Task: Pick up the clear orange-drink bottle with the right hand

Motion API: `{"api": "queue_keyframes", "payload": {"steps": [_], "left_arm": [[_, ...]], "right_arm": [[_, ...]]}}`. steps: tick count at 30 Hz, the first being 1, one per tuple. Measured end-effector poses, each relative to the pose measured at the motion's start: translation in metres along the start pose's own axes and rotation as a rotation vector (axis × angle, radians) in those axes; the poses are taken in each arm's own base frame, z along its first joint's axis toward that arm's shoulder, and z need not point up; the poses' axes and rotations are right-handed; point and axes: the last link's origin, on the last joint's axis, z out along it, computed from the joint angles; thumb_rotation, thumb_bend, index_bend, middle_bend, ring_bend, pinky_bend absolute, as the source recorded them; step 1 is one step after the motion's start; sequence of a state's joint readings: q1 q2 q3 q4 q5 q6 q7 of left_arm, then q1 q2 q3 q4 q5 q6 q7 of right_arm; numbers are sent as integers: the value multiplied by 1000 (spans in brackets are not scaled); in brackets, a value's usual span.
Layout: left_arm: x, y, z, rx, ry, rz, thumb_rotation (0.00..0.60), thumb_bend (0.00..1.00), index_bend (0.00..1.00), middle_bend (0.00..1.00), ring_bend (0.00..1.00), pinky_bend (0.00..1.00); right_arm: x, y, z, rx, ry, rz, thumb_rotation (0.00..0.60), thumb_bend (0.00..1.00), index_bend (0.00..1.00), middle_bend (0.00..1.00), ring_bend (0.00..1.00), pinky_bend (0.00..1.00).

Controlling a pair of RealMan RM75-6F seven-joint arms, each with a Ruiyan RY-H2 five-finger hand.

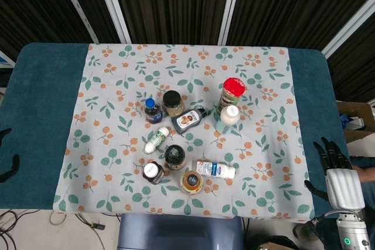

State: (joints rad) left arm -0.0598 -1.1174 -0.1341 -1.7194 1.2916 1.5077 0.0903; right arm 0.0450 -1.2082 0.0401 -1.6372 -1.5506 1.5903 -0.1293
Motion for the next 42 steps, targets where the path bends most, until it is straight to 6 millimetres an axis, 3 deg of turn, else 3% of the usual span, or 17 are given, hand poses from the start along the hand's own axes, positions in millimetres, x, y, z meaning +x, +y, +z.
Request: {"api": "queue_keyframes", "payload": {"steps": [27, 34, 42], "left_arm": [[0, 0, 0, 5, -4, 2, 600, 441, 156, 38, 88, 18], [0, 0, 0, 11, -3, -8, 600, 441, 156, 38, 88, 18], [0, 0, 1, 15, -6, -11, 600, 442, 157, 38, 88, 18]], "right_arm": [[-3, 2, -1, 14, -67, 106, 600, 213, 78, 49, 35, 223], [-10, -6, -2, 62, -176, 273, 600, 169, 78, 49, 35, 223], [-24, -34, 0, 229, -369, 559, 600, 163, 79, 49, 35, 222]]}}
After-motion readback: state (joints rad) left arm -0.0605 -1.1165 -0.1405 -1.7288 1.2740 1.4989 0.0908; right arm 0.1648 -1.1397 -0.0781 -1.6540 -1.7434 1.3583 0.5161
